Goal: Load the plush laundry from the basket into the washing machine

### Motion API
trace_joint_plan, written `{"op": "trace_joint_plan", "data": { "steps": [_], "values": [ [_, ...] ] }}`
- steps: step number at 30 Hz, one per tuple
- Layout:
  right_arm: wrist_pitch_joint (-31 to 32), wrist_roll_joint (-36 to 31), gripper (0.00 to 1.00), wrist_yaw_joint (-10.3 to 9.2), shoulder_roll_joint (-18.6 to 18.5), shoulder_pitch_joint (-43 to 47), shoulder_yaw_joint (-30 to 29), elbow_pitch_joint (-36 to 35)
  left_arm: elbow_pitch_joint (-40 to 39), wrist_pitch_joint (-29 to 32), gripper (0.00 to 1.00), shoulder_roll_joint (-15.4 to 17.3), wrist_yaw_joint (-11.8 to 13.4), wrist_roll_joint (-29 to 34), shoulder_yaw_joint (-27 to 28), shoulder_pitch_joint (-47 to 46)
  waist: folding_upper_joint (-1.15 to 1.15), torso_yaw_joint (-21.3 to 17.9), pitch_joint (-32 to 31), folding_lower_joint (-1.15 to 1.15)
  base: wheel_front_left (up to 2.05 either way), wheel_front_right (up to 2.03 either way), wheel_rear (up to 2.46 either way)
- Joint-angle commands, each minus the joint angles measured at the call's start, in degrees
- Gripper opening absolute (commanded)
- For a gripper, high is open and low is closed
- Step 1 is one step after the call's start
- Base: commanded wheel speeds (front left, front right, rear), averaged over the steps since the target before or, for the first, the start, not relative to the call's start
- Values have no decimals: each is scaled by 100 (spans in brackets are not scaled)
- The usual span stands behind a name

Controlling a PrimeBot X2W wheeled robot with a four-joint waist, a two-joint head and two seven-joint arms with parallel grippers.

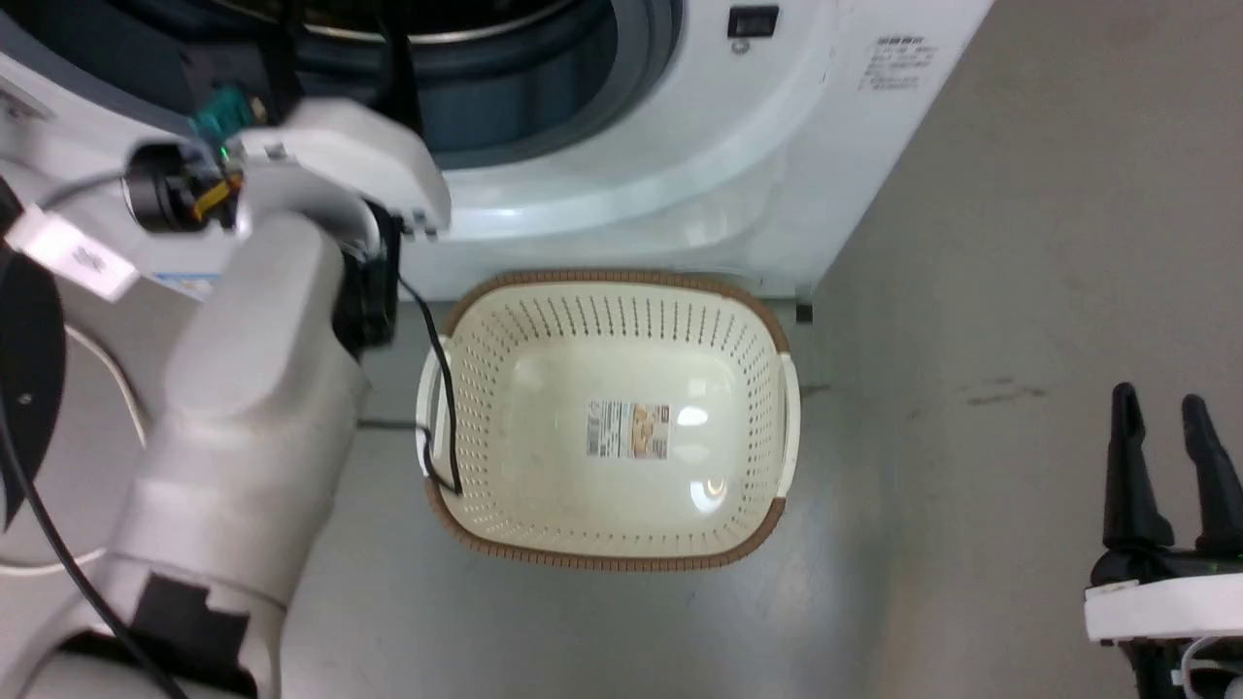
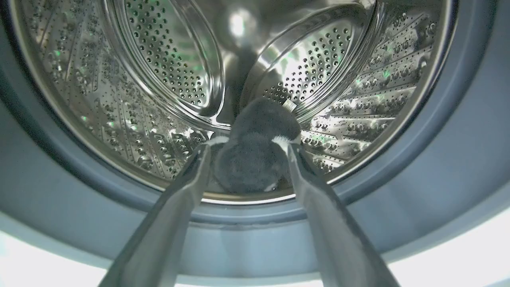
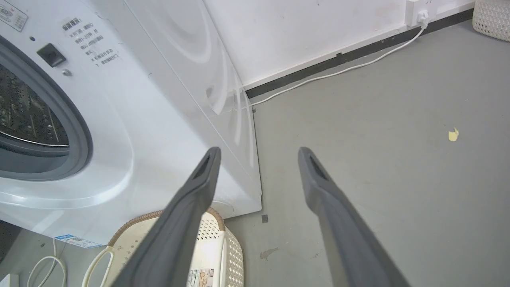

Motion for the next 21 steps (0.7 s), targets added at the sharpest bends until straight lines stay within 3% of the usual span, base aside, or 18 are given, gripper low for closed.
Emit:
{"op": "trace_joint_plan", "data": {
  "steps": [1,12,21],
  "values": [
    [-23,-49,100,-4,39,61,14,45,-54,-30,100,-32,-14,57,18,215,0,15,-265,1,0,0,0],
    [-71,-176,100,-4,202,342,78,381,-241,-31,100,-104,-191,144,-46,1519,0,85,-1299,1,0,0,0],
    [-170,-189,100,-4,228,576,228,688,-561,-31,100,22,-253,129,-26,2494,0,54,-2060,1,0,0,0]
  ]
}}
